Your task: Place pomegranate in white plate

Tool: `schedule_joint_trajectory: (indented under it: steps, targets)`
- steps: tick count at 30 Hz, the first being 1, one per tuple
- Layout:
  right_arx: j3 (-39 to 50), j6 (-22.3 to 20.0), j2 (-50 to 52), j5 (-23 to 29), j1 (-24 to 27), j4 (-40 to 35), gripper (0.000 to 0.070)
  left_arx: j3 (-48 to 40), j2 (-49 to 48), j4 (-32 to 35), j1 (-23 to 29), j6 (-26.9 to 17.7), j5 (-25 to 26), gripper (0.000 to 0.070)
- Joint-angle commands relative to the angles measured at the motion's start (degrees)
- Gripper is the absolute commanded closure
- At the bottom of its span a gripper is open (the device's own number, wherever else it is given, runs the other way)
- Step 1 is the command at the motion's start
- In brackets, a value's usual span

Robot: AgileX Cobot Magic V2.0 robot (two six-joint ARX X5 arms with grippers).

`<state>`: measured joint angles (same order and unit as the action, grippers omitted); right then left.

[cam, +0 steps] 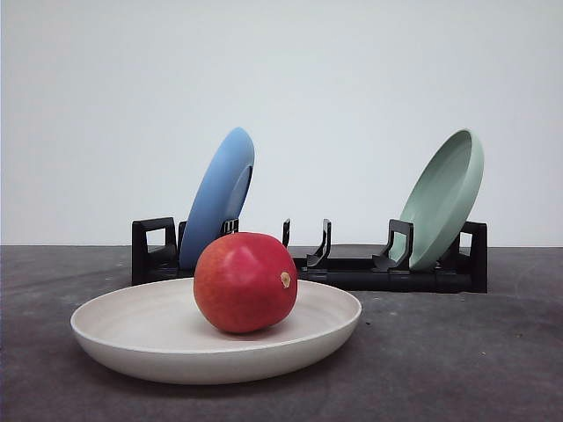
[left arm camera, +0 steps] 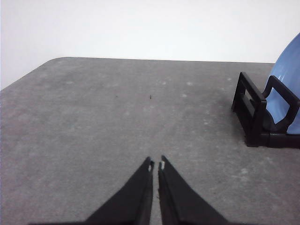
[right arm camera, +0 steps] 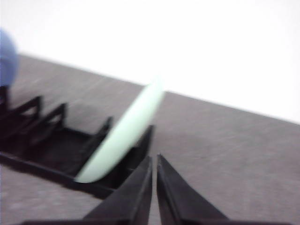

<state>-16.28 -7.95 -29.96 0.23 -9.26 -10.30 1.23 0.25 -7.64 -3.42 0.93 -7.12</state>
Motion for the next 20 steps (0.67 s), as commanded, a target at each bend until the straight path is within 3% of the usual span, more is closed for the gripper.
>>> schedule_joint_trajectory:
  steps: [1, 6, 15, 20]
  targets:
    - [5.3, -2.3, 3.4, 0.5, 2.0, -5.0, 0.0691, -0.5, -0.1, 0.6, 0.0, 0.2, 0.1, 0.07]
    - [15.1, -3.0, 14.9, 1.3, 8.3, -8.6, 0.0691, -0.5, -0.1, 0.6, 0.0, 0.2, 0.1, 0.07]
    - [15.6, -2.9, 29.1, -2.1, 10.2, 4.8, 0.0691, -0.5, -0.1, 0.6, 0.0, 0.2, 0.1, 0.07]
    - [15.6, -0.7, 29.7, 0.6, 10.4, 6.4, 0.0691, -0.5, -0.1, 0.6, 0.0, 0.2, 0.1, 0.07]
